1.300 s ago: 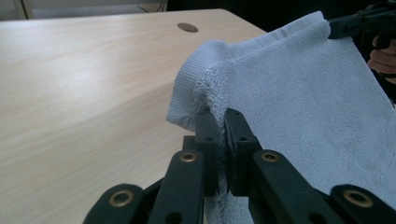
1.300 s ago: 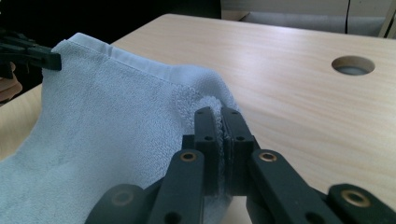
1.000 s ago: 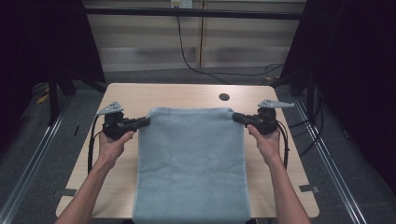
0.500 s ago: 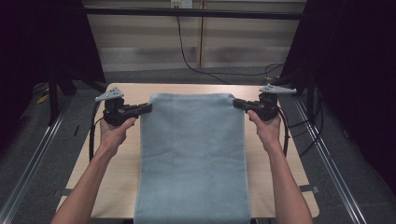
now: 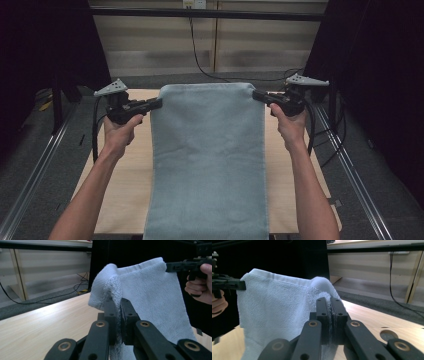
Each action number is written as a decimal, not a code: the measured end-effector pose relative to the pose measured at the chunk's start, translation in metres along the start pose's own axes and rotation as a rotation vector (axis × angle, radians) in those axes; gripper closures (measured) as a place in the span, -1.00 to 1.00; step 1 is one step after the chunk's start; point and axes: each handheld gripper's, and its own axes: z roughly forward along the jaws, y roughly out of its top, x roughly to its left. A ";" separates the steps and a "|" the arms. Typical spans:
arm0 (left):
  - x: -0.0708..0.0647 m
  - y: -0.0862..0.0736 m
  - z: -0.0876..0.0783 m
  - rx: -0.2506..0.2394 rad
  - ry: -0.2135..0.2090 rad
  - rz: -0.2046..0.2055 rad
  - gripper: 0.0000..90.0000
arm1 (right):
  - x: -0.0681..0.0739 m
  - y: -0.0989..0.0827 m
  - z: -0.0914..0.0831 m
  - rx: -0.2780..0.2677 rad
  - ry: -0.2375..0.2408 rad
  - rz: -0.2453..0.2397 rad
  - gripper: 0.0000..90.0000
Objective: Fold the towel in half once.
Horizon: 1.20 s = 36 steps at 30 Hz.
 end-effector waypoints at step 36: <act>-0.075 -0.197 -0.067 0.419 -0.116 -0.095 0.90 | 0.107 -0.202 -0.095 0.404 0.097 0.077 0.93</act>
